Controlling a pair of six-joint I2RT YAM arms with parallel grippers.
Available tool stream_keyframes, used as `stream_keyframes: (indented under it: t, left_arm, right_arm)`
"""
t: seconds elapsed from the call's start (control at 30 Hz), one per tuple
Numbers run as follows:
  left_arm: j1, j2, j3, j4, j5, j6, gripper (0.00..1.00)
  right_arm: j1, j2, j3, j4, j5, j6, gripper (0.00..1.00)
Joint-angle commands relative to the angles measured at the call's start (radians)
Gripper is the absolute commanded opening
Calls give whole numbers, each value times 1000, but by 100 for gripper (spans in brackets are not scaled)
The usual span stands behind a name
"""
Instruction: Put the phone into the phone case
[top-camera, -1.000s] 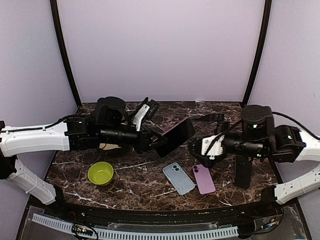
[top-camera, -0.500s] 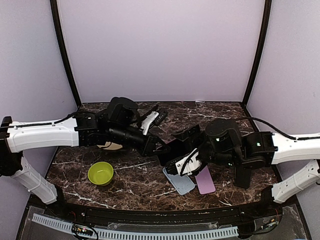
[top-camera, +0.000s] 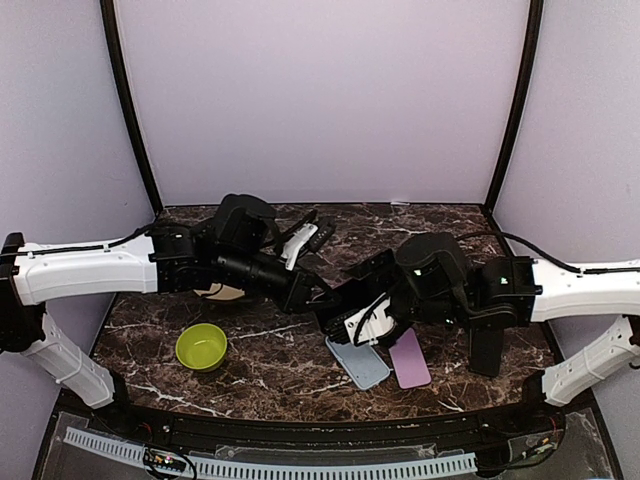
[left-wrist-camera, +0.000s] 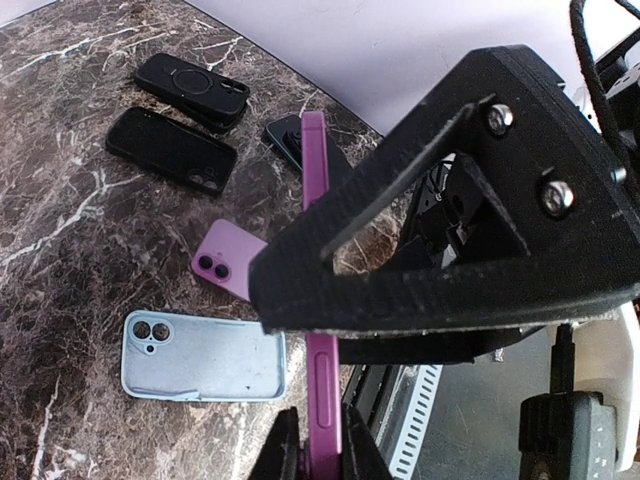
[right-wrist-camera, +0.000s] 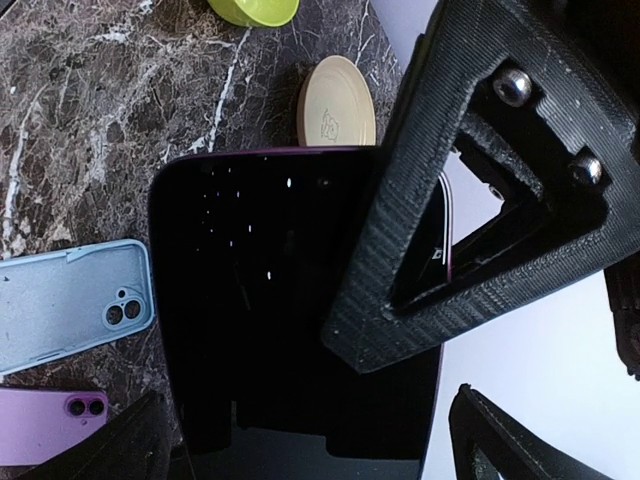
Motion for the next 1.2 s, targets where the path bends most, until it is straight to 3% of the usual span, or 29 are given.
stream_keyframes:
  t: [0.0, 0.23, 0.4, 0.6, 0.73, 0.93, 0.97, 1.0, 1.03, 1.07, 1.13, 1.17]
  left_arm:
    - [-4, -34, 46, 40, 13, 3, 0]
    - [-3, -28, 43, 58, 30, -9, 0]
    - [-3, -33, 35, 76, 36, -15, 0]
    - [-2, -25, 32, 94, 55, -26, 0]
    - [-1, -23, 34, 86, 47, -23, 0]
    - [4, -18, 28, 79, 33, -23, 0]
    - [4, -18, 32, 70, 18, -21, 3]
    - [6, -18, 33, 61, 6, -17, 24]
    - [6, -22, 37, 38, -39, -12, 36]
    - [6, -31, 38, 24, -103, -1, 59]
    - [7, -63, 34, -12, -216, 21, 82]
    - [8, -75, 24, -27, -251, 30, 86]
  right_arm:
    - [-6, -14, 4, 25, -26, 7, 98]
    - [-5, 10, -24, 128, 15, -13, 89]
    - [-4, 8, -48, 147, 9, -44, 91]
    - [-4, 22, -53, 153, 26, -55, 86]
    - [-2, 7, -53, 184, 10, -38, 65]
    - [8, 1, -33, 187, 7, 47, 45]
    - [8, 1, -19, 182, 5, 106, 42]
    - [7, 2, -5, 171, 3, 185, 40]
    - [5, 4, 5, 159, 4, 266, 38]
    - [3, 4, 10, 149, 8, 363, 36]
    - [-1, 5, -9, 137, 20, 551, 32]
    - [-1, 5, -26, 141, 23, 650, 31]
